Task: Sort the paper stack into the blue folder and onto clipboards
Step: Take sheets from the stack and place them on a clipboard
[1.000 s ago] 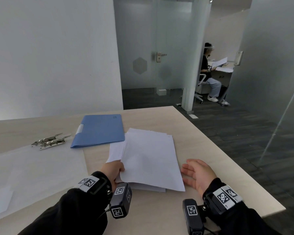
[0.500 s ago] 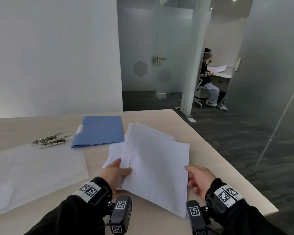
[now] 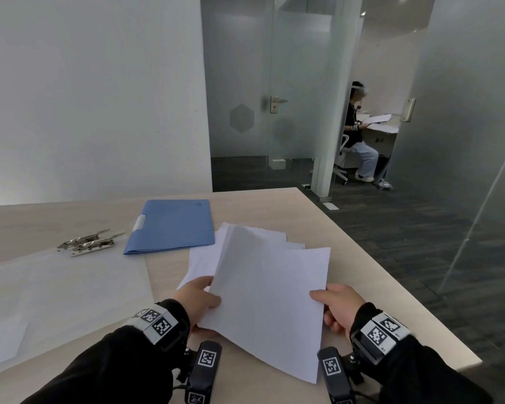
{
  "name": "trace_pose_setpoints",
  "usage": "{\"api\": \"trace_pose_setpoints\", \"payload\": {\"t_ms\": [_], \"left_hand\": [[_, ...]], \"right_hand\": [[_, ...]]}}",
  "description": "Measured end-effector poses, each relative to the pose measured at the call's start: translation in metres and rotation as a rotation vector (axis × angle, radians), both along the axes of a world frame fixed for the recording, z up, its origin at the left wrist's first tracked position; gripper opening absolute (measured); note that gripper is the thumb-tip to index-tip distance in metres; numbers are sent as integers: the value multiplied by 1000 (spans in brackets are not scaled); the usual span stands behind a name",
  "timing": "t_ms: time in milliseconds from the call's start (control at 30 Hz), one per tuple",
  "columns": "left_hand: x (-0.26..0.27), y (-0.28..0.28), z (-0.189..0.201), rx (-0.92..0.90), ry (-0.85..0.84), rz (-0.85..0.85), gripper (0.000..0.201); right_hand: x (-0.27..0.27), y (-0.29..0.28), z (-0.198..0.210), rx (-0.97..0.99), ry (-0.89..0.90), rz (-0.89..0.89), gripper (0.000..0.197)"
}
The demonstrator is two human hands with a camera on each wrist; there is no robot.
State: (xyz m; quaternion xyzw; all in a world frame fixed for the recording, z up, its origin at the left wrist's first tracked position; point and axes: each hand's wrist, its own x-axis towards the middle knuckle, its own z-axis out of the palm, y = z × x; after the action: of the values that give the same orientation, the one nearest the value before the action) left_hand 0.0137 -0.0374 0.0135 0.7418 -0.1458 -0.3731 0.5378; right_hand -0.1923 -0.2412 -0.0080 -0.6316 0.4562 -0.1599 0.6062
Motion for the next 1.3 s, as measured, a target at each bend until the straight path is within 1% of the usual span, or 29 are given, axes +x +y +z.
{"api": "trace_pose_setpoints", "payload": {"t_ms": [67, 167, 233, 300, 367, 433, 467, 533, 667, 733, 800, 867, 967, 1033, 1067, 1200, 1267, 1300], "left_hand": [[-1, 1, 0, -78, -11, 8, 46], [-3, 4, -1, -196, 51, 26, 42], [-4, 8, 0, -266, 107, 20, 38], [-3, 11, -1, -300, 154, 0, 36], [-2, 14, -2, -287, 165, -16, 32], [-1, 14, -1, -251, 148, 24, 22], [0, 13, -1, -232, 152, 72, 18], [2, 11, -1, -205, 169, 151, 17], [8, 9, -4, -158, 147, 116, 14], [9, 8, -5, -160, 157, 93, 10], [8, 7, -4, -163, 171, 97, 12], [9, 5, -6, -168, 182, 135, 13], [14, 4, -9, -153, 171, 173, 20], [16, 5, -9, -134, 173, 153, 14], [16, 5, -10, -130, 182, 143, 14], [16, 3, -12, -116, 173, 120, 45], [18, 1, -13, -116, 165, 146, 51], [18, 0, -15, -127, 173, 163, 50]], "right_hand": [[0, 0, -1, -11, -39, -47, 19], [-1, 2, -1, -28, -92, -82, 22], [-1, 5, 2, -23, -97, -45, 19], [0, 10, 6, 6, -141, -2, 14], [2, 13, 6, 37, -249, -6, 11], [4, 14, 5, 57, -321, -23, 13], [4, 15, 5, 58, -329, -20, 14], [5, 17, 6, 61, -336, -23, 15], [4, 17, 4, 94, -343, -62, 15], [5, 13, 1, 96, -303, -72, 16], [7, 10, -3, 76, -244, -82, 17], [8, 7, -4, 60, -200, -95, 13], [9, 4, -4, 49, -160, -107, 10], [9, 4, -4, 40, -154, -101, 10], [10, 3, -4, 39, -149, -103, 11], [9, 0, -6, 33, -122, -121, 11], [9, -2, -8, 38, -121, -128, 11], [9, -3, -9, 53, -132, -143, 14]]}}
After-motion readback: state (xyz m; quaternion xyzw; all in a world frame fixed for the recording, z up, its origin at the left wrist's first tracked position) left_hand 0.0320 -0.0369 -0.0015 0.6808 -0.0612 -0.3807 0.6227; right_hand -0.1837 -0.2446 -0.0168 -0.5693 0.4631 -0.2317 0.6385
